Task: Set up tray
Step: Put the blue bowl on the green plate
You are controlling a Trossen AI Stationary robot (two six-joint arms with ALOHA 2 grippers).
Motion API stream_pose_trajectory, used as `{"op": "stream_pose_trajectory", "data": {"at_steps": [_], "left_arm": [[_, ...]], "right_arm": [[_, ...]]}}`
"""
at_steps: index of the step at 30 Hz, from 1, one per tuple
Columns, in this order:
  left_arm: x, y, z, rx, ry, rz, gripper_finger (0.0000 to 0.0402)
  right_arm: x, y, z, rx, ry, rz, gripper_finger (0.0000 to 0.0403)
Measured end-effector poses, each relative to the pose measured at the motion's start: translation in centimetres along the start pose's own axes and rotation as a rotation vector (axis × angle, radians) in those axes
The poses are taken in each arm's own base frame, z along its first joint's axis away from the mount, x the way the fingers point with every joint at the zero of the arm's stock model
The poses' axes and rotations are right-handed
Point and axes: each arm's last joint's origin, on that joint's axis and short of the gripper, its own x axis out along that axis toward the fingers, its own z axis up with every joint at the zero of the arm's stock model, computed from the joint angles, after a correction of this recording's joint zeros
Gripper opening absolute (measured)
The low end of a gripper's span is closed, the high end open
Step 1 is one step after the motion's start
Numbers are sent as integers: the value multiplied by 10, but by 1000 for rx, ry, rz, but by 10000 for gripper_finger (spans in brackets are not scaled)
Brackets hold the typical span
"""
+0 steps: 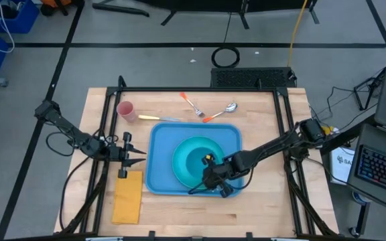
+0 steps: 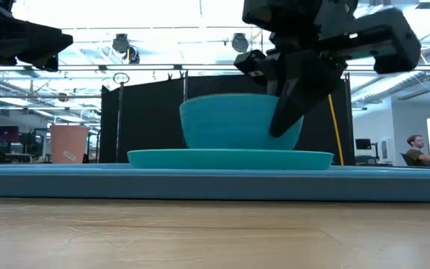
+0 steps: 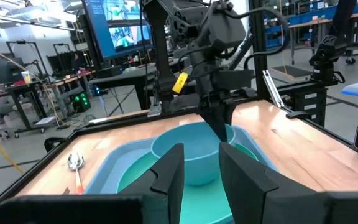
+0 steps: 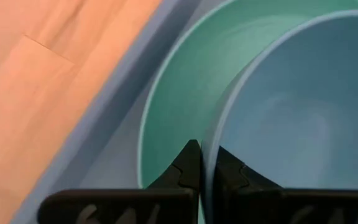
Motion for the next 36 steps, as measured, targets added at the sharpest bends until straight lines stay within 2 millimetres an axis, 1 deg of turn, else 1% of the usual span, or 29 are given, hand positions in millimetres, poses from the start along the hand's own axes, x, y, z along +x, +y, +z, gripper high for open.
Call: {"op": "stream_pose_trajectory", "data": {"at_steps": [5,16,22,25,29,36], "left_arm": [[0,0,0,-3,0,0,106],[0,0,0,-2,0,0,106],[0,0,0,-2,0,0,106],[0,0,0,-2,0,0,106],[0,0,0,-3,-1,0,106],[0,0,0,1,-1,0,106]], "right_arm": [[0,-3,0,-7,-5,-9,0],[1,-20,-2,12,-21,-32,0],[1,-20,-2,14,-24,-29,0],[2,-18,-3,13,-41,17,1],[4,-18,-6,11,-11,-1,1],[4,-18,-6,14,-19,-5,3]]}}
